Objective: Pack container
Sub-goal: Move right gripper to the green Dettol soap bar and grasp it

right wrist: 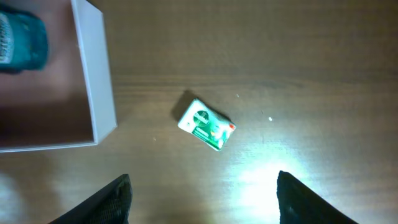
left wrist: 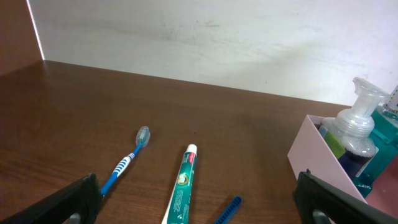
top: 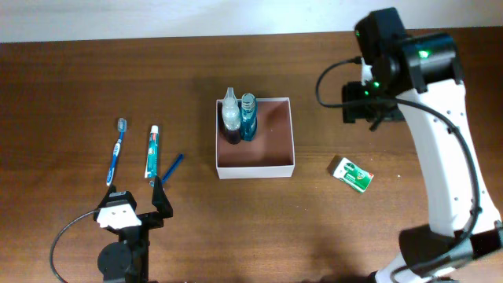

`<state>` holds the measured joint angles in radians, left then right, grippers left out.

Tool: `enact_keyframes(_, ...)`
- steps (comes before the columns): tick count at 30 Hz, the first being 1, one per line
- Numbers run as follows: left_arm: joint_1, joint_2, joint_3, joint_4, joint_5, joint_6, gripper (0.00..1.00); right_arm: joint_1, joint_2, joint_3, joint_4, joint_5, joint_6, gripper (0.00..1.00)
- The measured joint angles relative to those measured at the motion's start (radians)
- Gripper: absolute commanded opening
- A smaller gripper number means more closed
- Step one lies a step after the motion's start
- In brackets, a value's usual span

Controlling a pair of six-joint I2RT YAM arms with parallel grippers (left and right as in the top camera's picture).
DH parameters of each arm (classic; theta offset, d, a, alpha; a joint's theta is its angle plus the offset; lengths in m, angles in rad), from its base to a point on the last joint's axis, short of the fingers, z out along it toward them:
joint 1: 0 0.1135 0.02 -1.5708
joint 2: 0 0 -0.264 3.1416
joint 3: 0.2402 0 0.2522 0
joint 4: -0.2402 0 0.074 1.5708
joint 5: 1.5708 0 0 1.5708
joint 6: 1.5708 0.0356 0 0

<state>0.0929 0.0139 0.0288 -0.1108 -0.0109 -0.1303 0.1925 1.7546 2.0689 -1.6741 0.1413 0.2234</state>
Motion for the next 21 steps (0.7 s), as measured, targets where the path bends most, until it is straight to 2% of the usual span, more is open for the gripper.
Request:
enact_keyframes(4,0.000,0.000,0.000,0.000,0.000,0.000,0.99,-0.021,-0.079,-0.176,0.061,0.000,-0.018,0.68)
enact_keyframes(9,0.000,0.001,0.000,0.001,0.000,0.000,1.00,-0.023,-0.198,-0.505,0.235,-0.013,-0.022,0.73)
enact_keyframes(11,0.000,0.001,0.000,0.000,0.000,0.000,0.99,-0.026,-0.235,-0.645,0.336,-0.036,-0.022,0.80)
enact_keyframes(14,0.000,0.001,0.000,0.000,0.000,0.000,0.99,-0.040,-0.252,-0.824,0.498,-0.066,-0.021,0.96)
enact_keyframes(15,0.000,0.001,0.000,0.001,0.000,0.000,0.99,-0.046,-0.252,-0.873,0.555,-0.076,-0.021,0.99)
enact_keyframes(21,0.000,0.002,0.000,0.000,0.000,0.000,0.99,-0.096,-0.246,-1.077,0.800,-0.097,-0.063,0.99)
